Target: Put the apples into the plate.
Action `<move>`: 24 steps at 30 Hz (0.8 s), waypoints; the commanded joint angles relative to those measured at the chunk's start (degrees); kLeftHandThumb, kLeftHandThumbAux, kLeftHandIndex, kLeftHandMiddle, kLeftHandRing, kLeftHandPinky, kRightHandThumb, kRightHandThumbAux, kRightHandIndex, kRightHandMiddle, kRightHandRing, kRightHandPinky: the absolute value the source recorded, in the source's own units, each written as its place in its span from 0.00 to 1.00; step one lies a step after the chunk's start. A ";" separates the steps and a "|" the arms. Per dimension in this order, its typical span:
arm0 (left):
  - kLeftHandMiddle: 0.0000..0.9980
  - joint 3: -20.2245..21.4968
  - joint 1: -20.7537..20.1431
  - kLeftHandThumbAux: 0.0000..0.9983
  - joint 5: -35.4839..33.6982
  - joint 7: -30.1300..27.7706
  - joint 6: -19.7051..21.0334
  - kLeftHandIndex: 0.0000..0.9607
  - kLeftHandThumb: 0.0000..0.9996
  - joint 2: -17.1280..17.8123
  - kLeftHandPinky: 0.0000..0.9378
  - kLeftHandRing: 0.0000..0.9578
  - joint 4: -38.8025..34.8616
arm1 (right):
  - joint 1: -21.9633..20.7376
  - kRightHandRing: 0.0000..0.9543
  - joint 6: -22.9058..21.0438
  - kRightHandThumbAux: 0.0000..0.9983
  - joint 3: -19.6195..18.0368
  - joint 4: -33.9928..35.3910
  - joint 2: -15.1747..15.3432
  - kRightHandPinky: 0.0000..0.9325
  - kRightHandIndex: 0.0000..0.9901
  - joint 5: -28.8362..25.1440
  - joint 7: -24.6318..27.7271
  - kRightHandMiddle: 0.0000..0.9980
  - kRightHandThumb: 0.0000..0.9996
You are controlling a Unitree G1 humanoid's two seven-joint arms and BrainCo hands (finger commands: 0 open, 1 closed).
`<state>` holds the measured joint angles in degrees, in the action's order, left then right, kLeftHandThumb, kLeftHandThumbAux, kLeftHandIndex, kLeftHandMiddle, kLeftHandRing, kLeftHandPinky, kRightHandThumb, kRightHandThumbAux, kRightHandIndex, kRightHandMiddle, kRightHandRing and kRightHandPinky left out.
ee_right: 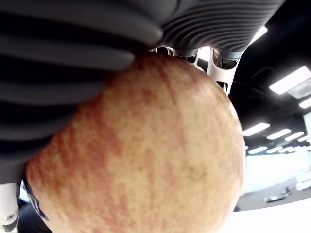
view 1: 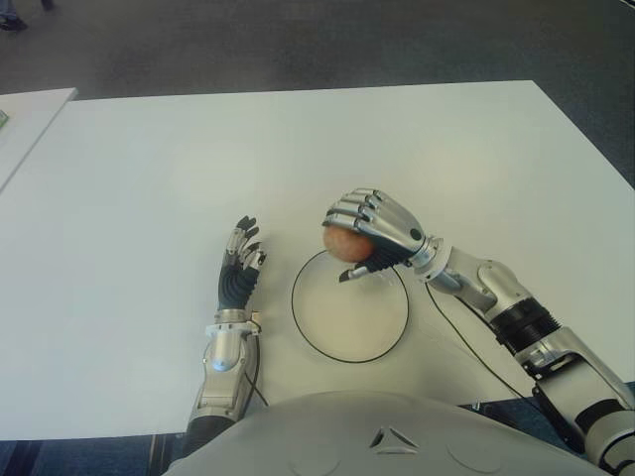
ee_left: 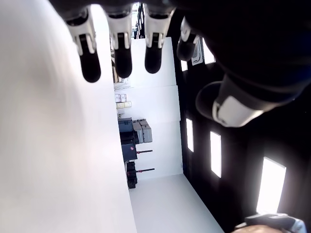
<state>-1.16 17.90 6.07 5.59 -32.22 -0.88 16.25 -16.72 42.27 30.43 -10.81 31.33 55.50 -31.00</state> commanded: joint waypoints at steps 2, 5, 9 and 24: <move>0.12 -0.73 3.17 0.52 0.98 0.47 4.36 0.09 0.07 -0.58 0.22 0.14 6.16 | 0.92 0.92 1.75 0.73 -0.77 2.66 0.62 0.94 0.85 -0.13 2.36 0.88 0.71; 0.12 -0.83 3.10 0.53 1.15 0.63 4.28 0.09 0.07 -0.69 0.22 0.14 6.13 | 1.00 0.91 2.67 0.71 -1.18 3.83 1.05 0.94 0.82 -0.24 3.47 0.87 0.71; 0.12 -0.88 2.92 0.53 1.16 0.71 4.16 0.08 0.07 -0.76 0.22 0.14 6.16 | 2.00 0.90 3.86 0.71 -1.63 6.31 1.88 0.94 0.64 -0.87 5.51 0.86 0.72; 0.11 -0.80 2.30 0.53 1.59 1.39 4.11 0.08 0.07 -0.90 0.19 0.13 6.43 | 7.22 0.90 6.21 0.71 -2.70 11.75 2.21 0.94 0.45 -2.01 11.40 0.86 0.73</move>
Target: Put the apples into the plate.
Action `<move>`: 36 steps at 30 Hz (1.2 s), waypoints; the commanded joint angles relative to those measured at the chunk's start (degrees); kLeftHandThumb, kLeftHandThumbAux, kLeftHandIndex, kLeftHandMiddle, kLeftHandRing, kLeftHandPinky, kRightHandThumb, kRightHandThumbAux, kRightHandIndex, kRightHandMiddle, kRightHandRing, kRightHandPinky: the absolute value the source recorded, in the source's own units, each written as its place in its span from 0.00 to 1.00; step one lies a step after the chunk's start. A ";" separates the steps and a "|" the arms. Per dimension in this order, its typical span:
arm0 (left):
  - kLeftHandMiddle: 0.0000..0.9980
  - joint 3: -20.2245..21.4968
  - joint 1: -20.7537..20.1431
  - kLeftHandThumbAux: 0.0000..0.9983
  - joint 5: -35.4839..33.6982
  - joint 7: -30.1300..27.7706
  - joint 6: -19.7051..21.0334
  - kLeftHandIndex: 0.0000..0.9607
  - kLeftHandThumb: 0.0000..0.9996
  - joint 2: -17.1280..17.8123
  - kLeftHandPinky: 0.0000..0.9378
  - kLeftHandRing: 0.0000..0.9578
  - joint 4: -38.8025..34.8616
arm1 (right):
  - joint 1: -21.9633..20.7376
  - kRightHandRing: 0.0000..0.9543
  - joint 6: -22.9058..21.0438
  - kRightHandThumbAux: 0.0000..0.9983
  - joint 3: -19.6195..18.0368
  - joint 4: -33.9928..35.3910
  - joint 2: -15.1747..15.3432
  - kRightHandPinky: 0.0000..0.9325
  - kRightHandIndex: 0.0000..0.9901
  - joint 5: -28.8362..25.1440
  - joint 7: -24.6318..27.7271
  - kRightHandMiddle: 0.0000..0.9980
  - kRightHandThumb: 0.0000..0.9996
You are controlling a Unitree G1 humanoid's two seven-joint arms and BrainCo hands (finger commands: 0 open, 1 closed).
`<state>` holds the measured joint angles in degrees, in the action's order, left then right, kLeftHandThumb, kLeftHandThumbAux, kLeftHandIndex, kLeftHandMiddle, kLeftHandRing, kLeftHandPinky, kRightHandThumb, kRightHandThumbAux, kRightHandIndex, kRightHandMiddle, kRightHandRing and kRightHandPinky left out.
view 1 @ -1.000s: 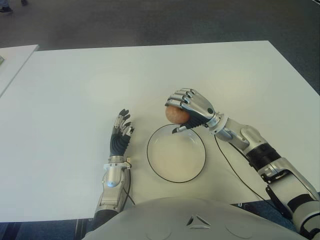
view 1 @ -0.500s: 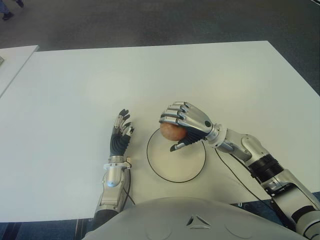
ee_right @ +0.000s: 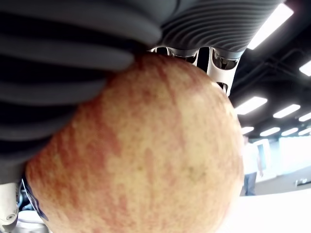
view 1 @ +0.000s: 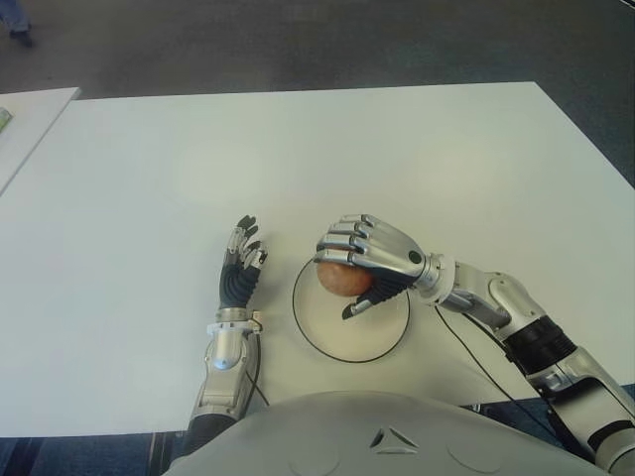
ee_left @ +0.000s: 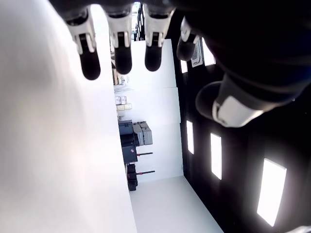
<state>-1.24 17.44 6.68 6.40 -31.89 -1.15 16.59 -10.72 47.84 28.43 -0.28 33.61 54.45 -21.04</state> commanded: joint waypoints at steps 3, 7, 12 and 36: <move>0.11 -0.77 2.74 0.53 1.23 0.84 3.86 0.07 0.07 -0.66 0.21 0.13 5.99 | 2.29 0.90 0.54 0.71 -0.98 2.08 0.10 0.94 0.45 -0.74 2.70 0.85 0.73; 0.11 -0.83 2.69 0.53 1.24 0.80 3.96 0.08 0.07 -0.58 0.22 0.13 6.05 | 3.31 0.89 0.32 0.70 -1.37 2.86 0.29 0.93 0.45 -0.67 4.22 0.83 0.73; 0.11 -0.92 2.69 0.52 0.81 0.15 4.38 0.08 0.06 -0.51 0.21 0.13 5.82 | 4.42 0.88 -0.16 0.70 -1.77 3.87 0.59 0.93 0.45 -0.84 7.08 0.82 0.73; 0.11 -1.02 3.07 0.51 0.35 -0.33 4.71 0.07 0.06 -0.44 0.19 0.12 4.87 | 4.26 0.88 0.14 0.70 -0.94 -1.31 -0.72 0.92 0.45 3.50 6.31 0.82 0.73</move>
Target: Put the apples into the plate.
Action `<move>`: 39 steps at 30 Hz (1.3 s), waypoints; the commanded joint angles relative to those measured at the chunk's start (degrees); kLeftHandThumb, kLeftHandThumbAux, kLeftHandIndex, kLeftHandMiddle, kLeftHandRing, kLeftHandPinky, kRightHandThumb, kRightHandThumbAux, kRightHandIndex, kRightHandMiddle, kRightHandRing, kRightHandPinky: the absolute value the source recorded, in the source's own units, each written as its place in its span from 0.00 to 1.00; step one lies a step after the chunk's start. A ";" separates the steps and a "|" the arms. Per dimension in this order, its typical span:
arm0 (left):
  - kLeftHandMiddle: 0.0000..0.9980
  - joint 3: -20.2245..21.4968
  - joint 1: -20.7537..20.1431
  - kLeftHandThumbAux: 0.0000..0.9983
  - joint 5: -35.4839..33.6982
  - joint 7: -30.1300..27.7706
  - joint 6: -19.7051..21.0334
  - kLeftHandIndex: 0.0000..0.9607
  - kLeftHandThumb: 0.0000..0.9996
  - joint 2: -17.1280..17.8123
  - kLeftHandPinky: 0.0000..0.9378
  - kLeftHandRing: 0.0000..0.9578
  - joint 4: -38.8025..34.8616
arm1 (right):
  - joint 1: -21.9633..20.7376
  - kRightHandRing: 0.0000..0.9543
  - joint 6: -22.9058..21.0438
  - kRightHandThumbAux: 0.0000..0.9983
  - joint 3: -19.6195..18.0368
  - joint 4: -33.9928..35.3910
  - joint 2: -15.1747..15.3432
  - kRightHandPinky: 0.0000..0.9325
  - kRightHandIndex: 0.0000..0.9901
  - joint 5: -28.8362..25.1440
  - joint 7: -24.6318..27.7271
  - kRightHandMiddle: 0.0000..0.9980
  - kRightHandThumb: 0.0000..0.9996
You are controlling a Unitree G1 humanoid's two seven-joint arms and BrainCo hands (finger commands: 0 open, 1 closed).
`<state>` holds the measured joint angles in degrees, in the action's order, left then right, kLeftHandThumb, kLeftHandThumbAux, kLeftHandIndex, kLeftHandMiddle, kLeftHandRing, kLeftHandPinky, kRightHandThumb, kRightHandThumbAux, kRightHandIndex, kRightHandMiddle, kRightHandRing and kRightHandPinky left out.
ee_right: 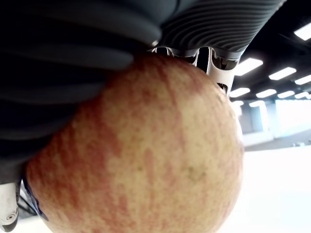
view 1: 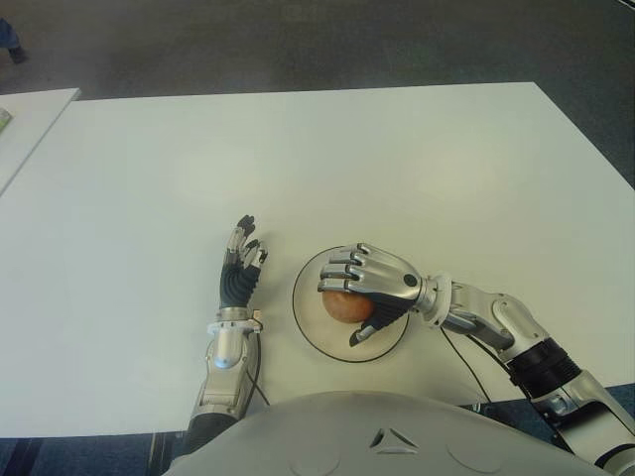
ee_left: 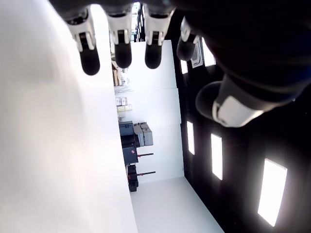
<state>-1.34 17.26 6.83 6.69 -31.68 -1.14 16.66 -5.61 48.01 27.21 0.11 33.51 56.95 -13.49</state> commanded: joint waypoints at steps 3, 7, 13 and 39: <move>0.11 -0.84 3.17 0.51 0.15 -0.49 4.34 0.07 0.06 -0.50 0.20 0.13 4.98 | -0.85 0.88 -0.14 0.70 0.52 -2.82 -1.01 0.93 0.45 1.35 -1.77 0.82 0.73; 0.12 -0.76 3.11 0.51 0.13 -0.34 4.03 0.08 0.06 -0.56 0.21 0.13 5.23 | -1.08 0.88 -0.16 0.70 0.88 -3.94 -1.34 0.93 0.45 1.97 -2.43 0.82 0.73; 0.11 -0.88 3.30 0.51 0.47 -0.21 4.21 0.07 0.06 -0.51 0.20 0.13 4.97 | -1.38 0.88 0.09 0.70 1.44 -5.29 -1.56 0.93 0.45 3.49 -4.93 0.82 0.73; 0.13 -2.68 3.32 0.51 5.30 1.80 -0.26 0.07 0.05 1.34 0.17 0.14 5.37 | -2.99 0.00 -0.94 0.32 2.66 -3.37 0.73 0.00 0.00 6.24 -2.26 0.00 0.06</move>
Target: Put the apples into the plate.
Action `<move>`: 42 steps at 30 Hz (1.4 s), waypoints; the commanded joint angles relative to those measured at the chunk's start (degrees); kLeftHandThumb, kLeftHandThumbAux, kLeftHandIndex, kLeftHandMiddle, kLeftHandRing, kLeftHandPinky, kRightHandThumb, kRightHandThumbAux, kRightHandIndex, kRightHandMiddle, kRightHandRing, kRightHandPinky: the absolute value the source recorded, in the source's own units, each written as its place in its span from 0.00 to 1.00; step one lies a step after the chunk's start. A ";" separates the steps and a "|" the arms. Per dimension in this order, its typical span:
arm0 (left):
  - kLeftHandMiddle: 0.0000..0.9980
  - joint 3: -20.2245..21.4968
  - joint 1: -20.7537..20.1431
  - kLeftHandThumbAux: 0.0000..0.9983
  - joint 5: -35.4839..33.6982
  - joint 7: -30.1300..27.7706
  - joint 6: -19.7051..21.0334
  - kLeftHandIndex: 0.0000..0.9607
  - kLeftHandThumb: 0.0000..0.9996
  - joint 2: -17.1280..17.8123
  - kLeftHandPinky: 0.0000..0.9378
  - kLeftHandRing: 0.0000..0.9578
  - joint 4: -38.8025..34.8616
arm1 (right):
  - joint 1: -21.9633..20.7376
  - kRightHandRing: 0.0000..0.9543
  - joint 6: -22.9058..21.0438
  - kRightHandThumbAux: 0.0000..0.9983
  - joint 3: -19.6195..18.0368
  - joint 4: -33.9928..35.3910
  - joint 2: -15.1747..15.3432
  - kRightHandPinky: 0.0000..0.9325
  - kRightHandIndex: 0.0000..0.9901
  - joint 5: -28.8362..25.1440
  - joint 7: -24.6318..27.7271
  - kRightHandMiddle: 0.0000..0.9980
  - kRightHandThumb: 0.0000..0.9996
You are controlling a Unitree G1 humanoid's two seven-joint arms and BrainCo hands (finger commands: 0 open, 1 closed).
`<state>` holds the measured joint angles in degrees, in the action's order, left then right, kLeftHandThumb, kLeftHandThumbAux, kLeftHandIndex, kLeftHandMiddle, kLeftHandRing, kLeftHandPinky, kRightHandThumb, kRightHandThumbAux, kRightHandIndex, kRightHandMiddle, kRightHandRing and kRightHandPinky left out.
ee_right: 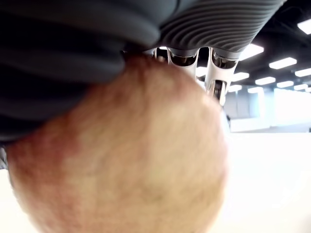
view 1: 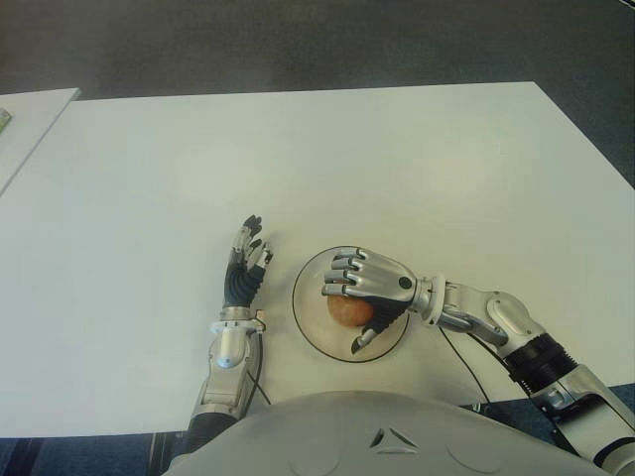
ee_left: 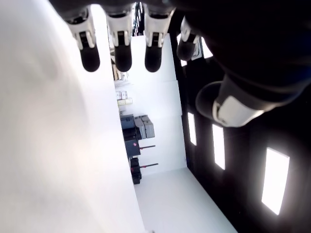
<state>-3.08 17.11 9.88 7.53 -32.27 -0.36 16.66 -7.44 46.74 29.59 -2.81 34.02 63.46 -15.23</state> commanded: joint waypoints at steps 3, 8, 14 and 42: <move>0.14 -1.08 3.49 0.51 2.71 1.56 -0.12 0.08 0.05 0.69 0.17 0.14 5.38 | -1.41 0.00 0.50 0.30 0.47 -0.78 0.24 0.00 0.00 -0.23 -0.86 0.00 0.07; 0.14 -1.54 3.72 0.53 3.83 2.77 -0.63 0.08 0.04 0.94 0.16 0.13 4.96 | -1.83 0.00 0.91 0.28 0.79 -1.48 0.24 0.00 0.00 -1.11 -0.31 0.00 0.08; 0.15 -1.82 4.01 0.53 2.41 1.43 0.43 0.10 0.04 1.04 0.18 0.14 4.16 | -1.97 0.00 0.97 0.27 0.99 -2.02 0.12 0.00 0.00 -1.77 -0.39 0.00 0.09; 0.17 -1.87 4.32 0.52 -3.04 -3.00 1.85 0.10 0.08 0.97 0.22 0.17 2.75 | -0.83 0.00 -0.64 0.34 -2.22 0.03 -0.04 0.00 0.00 -13.98 7.62 0.00 0.04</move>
<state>-4.71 18.07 7.03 5.39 -33.01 0.54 15.83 -8.66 46.95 28.84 -3.78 33.60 52.30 -9.60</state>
